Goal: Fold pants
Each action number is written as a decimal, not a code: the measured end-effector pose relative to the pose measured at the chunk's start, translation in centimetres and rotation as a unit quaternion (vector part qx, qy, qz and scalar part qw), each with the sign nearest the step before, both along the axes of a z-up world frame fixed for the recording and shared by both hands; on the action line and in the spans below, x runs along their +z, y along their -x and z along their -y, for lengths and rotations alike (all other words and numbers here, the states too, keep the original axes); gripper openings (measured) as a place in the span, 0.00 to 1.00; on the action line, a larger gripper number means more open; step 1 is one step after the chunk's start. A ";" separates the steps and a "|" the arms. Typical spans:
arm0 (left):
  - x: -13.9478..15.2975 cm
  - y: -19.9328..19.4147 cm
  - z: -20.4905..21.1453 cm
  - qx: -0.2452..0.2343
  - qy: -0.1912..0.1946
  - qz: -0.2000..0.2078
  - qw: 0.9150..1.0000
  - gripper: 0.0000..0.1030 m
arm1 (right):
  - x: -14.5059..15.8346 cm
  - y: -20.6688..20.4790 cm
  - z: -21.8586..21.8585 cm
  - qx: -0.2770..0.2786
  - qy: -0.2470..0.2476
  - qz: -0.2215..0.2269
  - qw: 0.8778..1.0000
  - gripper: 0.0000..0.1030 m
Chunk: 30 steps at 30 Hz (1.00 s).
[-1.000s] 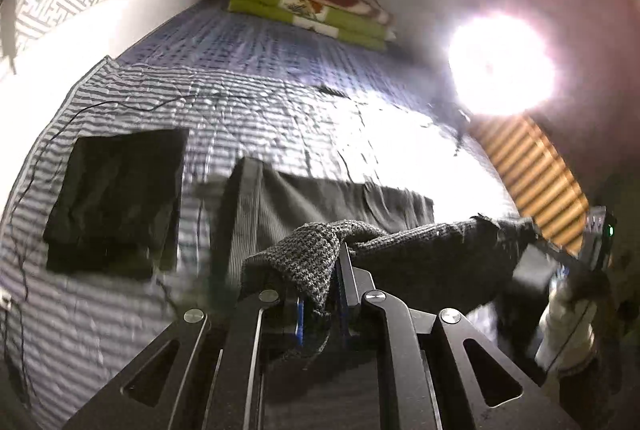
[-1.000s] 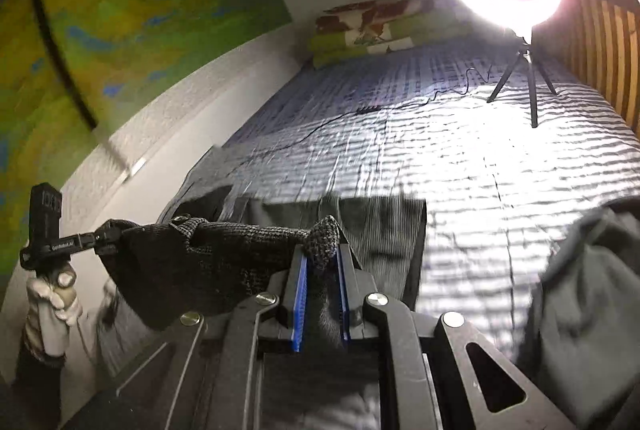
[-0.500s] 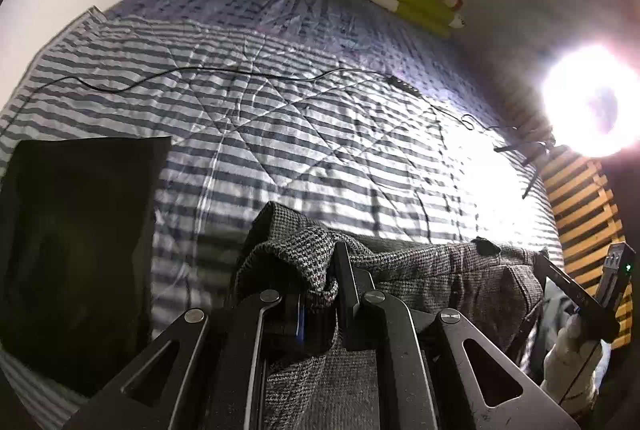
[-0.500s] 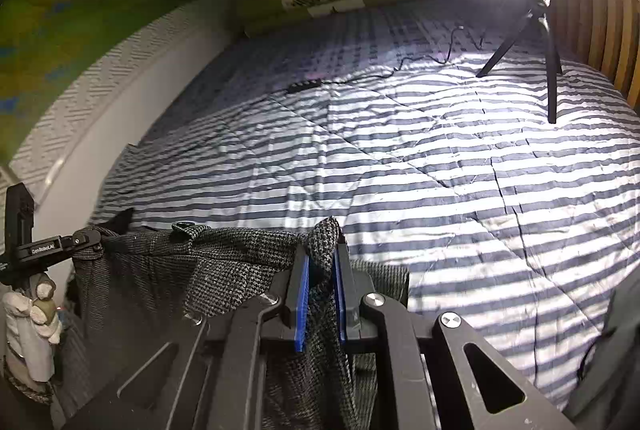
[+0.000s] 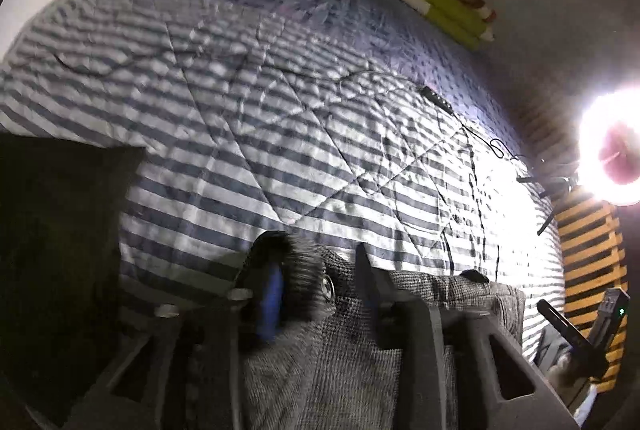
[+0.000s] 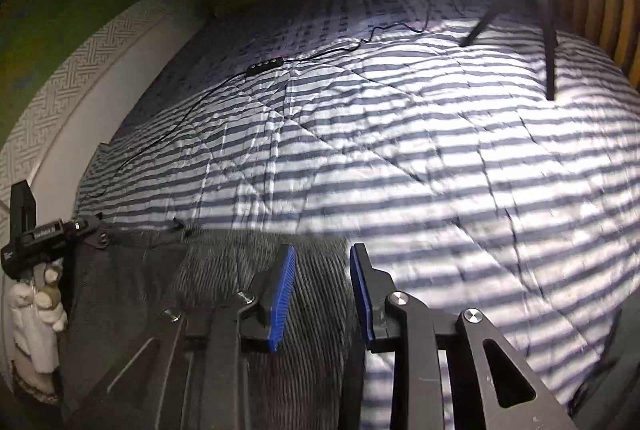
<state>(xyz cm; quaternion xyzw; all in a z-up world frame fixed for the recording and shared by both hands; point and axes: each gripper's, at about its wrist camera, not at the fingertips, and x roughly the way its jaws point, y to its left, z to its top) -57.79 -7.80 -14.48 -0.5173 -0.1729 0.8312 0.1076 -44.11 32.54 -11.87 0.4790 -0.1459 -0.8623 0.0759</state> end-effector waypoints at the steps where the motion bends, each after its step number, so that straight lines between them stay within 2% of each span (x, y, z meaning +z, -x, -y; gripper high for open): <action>1: 0.7 -0.5 0.2 -0.007 -0.003 -0.008 1.000 0.45 | 0.2 -1.1 -0.1 0.006 0.001 -0.004 1.000 0.26; 4: 2.8 -3.6 1.4 -0.039 0.012 -0.032 0.999 0.46 | 0.6 -4.8 1.0 0.038 -0.031 -0.017 0.999 0.27; 5: 3.5 -5.4 2.2 -0.047 0.021 -0.041 0.998 0.49 | 0.7 -6.2 1.8 0.058 -0.044 -0.024 0.997 0.27; 6: 3.7 -6.5 2.8 -0.055 0.023 -0.042 0.997 0.54 | 0.7 -7.2 2.4 0.072 -0.050 -0.028 0.996 0.27; 8: 3.7 -9.5 4.8 -0.059 0.018 -0.035 0.997 0.54 | 0.4 -9.3 4.1 0.106 -0.048 -0.024 0.993 0.27; 13: 0.6 -15.0 8.0 -0.057 -0.014 0.010 0.998 0.54 | -1.2 -11.6 7.7 0.152 -0.060 -0.015 0.986 0.27; 15: -0.9 -16.5 8.2 -0.057 -0.001 0.024 0.998 0.54 | -1.8 -11.6 8.3 0.148 -0.072 -0.011 0.986 0.27; 19: -3.9 -17.2 8.6 -0.038 -0.043 0.062 0.996 0.54 | -3.3 -11.3 9.1 0.143 -0.140 -0.008 0.980 0.25; 20: -4.2 -17.3 8.3 -0.036 -0.028 0.062 0.997 0.52 | -3.4 -11.2 9.0 0.137 -0.147 -0.007 0.980 0.25; 21: -4.2 -17.3 7.7 -0.041 0.005 0.054 0.998 0.42 | -3.3 -11.1 9.0 0.129 -0.157 -0.005 0.979 0.25; 22: -4.1 -17.5 7.3 -0.043 0.039 0.046 0.997 0.40 | -3.0 -11.3 9.2 0.123 -0.172 -0.006 0.977 0.25; 23: -4.0 -17.6 7.3 -0.032 0.057 0.045 0.997 0.40 | -2.8 -11.6 9.4 0.122 -0.179 -0.008 0.976 0.25; 24: -3.8 -17.8 7.7 -0.022 0.049 0.045 0.998 0.40 | -2.2 -12.2 9.6 0.121 -0.185 -0.012 0.975 0.28; 26: -3.1 -18.7 8.5 -0.010 0.024 0.036 0.999 0.41 | -1.0 -13.9 9.9 0.123 -0.184 -0.018 0.975 0.30; 30: -2.4 -21.2 8.5 -0.019 -0.011 0.033 0.999 0.64 | 0.3 -17.6 8.1 0.100 -0.106 -0.008 0.989 0.47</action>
